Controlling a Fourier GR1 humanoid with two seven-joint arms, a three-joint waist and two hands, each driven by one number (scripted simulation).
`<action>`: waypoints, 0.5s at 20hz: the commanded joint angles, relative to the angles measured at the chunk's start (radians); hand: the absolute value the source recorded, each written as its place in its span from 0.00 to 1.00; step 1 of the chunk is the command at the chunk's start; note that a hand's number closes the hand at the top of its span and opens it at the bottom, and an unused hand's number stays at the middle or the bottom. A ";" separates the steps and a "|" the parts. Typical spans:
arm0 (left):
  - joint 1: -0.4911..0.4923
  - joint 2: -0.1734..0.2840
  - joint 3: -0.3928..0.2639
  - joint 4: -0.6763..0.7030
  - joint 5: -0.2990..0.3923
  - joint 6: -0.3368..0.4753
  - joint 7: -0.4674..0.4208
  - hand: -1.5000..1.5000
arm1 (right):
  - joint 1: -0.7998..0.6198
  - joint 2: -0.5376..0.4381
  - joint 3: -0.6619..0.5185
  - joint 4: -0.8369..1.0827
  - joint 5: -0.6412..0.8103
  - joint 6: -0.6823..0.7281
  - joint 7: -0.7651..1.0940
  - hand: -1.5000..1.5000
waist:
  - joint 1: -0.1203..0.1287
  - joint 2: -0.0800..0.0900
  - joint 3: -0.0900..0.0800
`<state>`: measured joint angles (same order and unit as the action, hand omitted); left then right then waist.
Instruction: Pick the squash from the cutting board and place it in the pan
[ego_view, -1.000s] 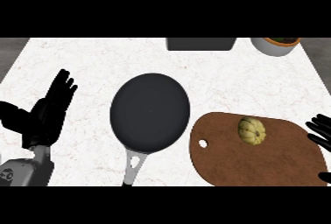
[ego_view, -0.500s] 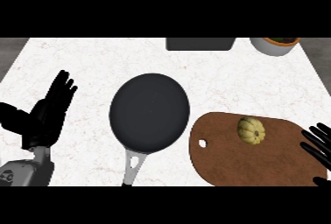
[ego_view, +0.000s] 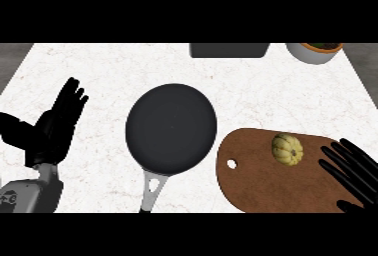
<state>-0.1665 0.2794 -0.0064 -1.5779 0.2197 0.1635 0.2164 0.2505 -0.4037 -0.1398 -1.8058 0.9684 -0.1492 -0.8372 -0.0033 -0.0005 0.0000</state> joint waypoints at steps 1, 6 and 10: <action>0.054 0.016 0.046 0.029 0.029 -0.084 -0.060 0.50 | -0.059 0.021 0.008 -0.039 0.068 0.060 0.102 0.00 | 0.004 0.000 0.000; -0.008 0.016 0.083 0.040 0.007 -0.096 -0.022 0.50 | -0.104 0.062 0.022 0.009 0.097 0.073 0.103 0.00 | 0.001 0.000 0.000; 0.009 -0.019 0.069 0.062 -0.026 -0.081 -0.050 0.50 | -0.193 0.076 0.036 0.200 0.156 -0.008 0.063 0.00 | 0.005 0.001 0.000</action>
<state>-0.1708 0.2515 0.0254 -1.5702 0.1875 0.1273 0.2166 0.1161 -0.3404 -0.1122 -1.7039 1.0767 -0.1238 -0.7669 -0.0001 -0.0001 -0.0001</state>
